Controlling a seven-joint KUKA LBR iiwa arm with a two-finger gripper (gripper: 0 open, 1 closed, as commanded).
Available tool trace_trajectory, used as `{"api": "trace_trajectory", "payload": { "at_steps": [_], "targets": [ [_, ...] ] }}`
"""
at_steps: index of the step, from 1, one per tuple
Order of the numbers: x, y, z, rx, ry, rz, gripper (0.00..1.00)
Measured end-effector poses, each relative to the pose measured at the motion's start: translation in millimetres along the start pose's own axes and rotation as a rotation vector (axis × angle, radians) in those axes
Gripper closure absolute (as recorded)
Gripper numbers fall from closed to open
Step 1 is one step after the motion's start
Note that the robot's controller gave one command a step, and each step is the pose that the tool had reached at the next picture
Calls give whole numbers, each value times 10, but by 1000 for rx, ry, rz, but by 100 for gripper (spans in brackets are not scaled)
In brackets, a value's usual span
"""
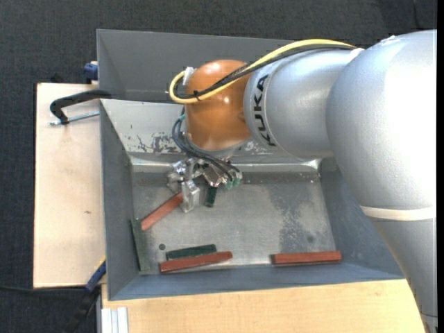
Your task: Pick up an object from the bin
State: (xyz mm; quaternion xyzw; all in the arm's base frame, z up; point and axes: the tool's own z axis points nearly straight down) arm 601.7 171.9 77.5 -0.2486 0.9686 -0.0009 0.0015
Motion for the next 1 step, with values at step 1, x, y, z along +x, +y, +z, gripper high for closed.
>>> {"api": "trace_trajectory", "payload": {
  "at_steps": [1],
  "targets": [
    [220,-13,-2016,0,-13,-57,100]
  ]
}}
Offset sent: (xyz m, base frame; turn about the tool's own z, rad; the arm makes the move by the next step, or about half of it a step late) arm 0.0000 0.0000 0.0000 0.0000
